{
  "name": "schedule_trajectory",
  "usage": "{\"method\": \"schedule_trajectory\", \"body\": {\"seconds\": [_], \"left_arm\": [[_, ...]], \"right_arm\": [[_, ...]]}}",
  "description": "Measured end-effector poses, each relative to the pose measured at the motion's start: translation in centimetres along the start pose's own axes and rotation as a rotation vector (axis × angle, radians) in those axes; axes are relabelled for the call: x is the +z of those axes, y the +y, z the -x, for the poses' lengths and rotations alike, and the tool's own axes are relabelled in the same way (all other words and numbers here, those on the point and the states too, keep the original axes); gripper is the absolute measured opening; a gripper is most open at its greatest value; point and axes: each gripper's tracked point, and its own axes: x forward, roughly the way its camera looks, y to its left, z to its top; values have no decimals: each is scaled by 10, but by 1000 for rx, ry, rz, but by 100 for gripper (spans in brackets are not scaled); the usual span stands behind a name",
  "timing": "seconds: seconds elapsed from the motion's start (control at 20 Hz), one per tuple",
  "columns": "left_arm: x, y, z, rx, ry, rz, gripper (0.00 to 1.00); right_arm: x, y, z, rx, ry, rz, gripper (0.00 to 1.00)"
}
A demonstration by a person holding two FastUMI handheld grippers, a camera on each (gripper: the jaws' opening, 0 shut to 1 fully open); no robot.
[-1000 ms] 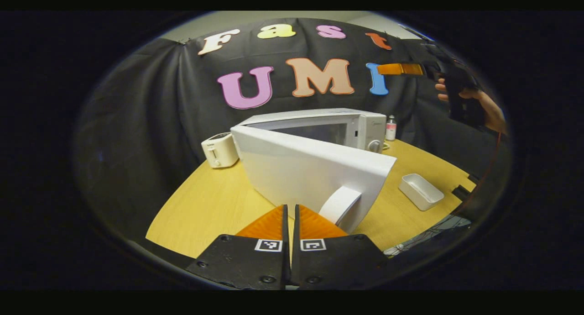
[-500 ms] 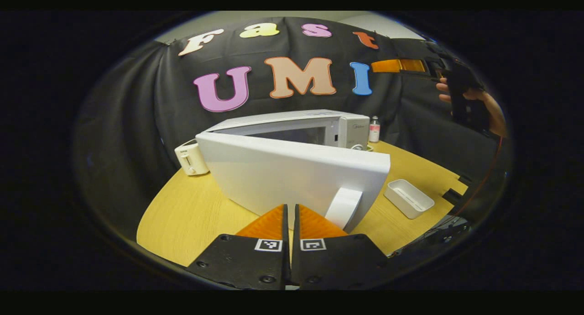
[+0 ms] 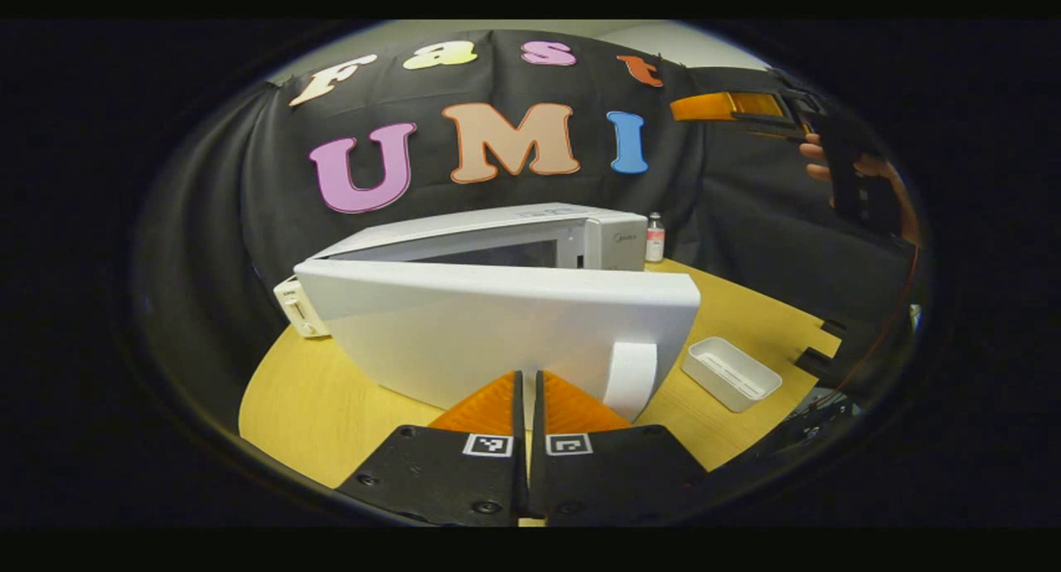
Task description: Open the microwave oven with the left hand, put the food in, and close the microwave oven.
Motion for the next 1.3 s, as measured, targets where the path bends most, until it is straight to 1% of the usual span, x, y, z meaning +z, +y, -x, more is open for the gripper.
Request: {"method": "schedule_trajectory", "body": {"seconds": [0.05,0.3,0.35,0.4,0.45,0.55,0.6,0.65,0.7,0.75,0.8,0.85,0.95,1.0,1.05,1.1,1.3], "left_arm": [[5,-2,-7,-8,-3,1,0],[23,-9,-40,-39,-21,-23,0],[25,-10,-47,-44,-20,-28,0],[27,-11,-54,-49,-19,-31,2],[29,-10,-60,-48,-13,-30,0],[34,-8,-72,-49,-8,-15,0],[36,-8,-76,-49,-8,-1,0],[39,-8,-81,-47,-8,6,0],[44,-7,-88,-47,-13,11,2],[48,-7,-92,-44,-15,15,0],[51,-6,-96,-40,-19,22,0],[54,-6,-100,-35,-20,34,0],[60,-9,-106,-34,-23,55,0],[61,-9,-110,-33,-23,58,0],[62,-10,-112,-30,-21,56,0],[62,-11,-115,-32,-16,56,0],[63,-8,-122,-25,-8,67,0]], "right_arm": [[2,-1,1,-2,0,1,96],[8,-8,4,-17,-2,10,96],[12,-10,5,-21,-6,11,100],[15,-11,5,-24,-9,8,100],[17,-14,6,-31,-10,6,100],[21,-22,9,-44,-13,3,100],[23,-24,10,-50,-15,6,96],[24,-28,11,-56,-14,13,100],[24,-31,13,-61,-14,20,96],[26,-33,15,-66,-17,25,96],[26,-34,15,-70,-18,29,100],[26,-35,16,-71,-16,31,96],[25,-35,16,-73,-13,35,96],[26,-36,17,-73,-15,37,100],[27,-36,18,-73,-16,39,100],[26,-37,18,-74,-15,40,96],[25,-40,19,-77,-10,37,96]]}}
